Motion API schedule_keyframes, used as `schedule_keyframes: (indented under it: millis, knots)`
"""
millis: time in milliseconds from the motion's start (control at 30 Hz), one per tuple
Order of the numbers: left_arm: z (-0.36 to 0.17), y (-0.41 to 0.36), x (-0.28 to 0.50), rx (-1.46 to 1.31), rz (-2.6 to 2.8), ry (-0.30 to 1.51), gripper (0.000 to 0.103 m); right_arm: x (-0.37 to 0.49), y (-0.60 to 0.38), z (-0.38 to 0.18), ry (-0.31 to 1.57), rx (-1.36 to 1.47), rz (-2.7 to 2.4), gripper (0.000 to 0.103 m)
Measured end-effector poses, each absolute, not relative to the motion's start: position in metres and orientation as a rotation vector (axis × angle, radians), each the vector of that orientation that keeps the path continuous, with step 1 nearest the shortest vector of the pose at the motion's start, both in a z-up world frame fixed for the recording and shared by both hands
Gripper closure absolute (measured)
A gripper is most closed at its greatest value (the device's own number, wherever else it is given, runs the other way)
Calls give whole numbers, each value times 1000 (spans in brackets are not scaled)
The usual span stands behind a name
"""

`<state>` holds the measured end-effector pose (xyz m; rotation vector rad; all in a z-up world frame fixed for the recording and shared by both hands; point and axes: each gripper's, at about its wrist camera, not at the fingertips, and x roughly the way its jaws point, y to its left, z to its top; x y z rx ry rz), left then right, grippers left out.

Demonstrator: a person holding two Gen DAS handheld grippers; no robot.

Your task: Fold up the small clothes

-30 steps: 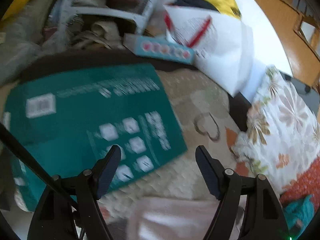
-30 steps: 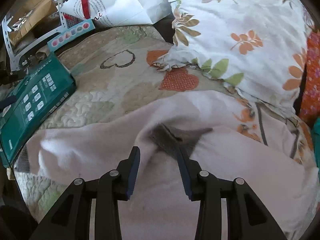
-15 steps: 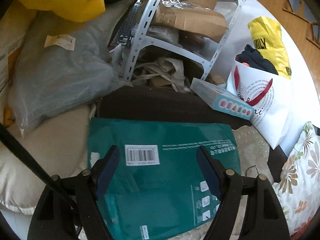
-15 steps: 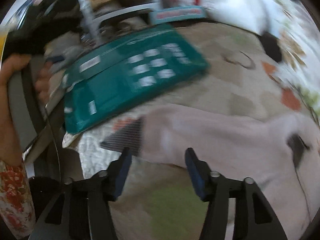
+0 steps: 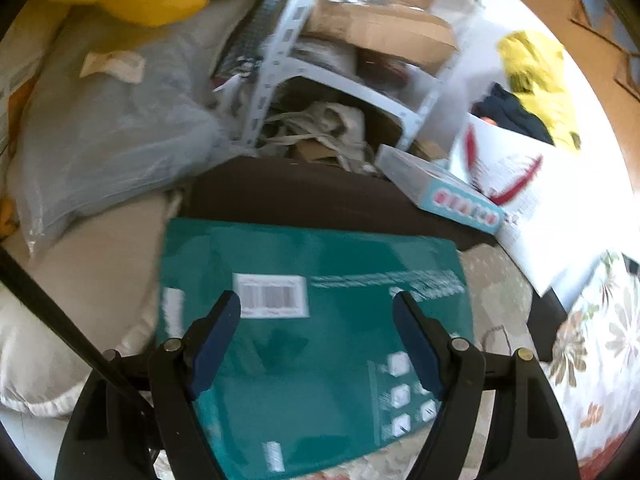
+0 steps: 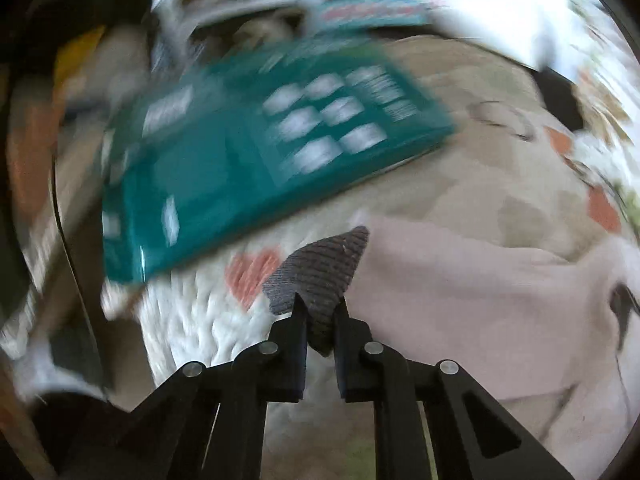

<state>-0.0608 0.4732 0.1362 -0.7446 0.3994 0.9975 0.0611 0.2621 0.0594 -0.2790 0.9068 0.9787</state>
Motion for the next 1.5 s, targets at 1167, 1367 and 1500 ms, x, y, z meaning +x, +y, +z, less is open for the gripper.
schedule_keyframes:
  millis: [1167, 1367, 1500]
  knots:
    - [125, 265, 122, -409, 532, 690, 25, 243, -8, 96, 960, 26, 529, 70]
    - [123, 263, 127, -403, 514, 698, 25, 316, 97, 38, 1108, -197, 461, 71]
    - [124, 267, 128, -415, 519, 693, 25, 347, 116, 32, 1065, -203, 366, 53]
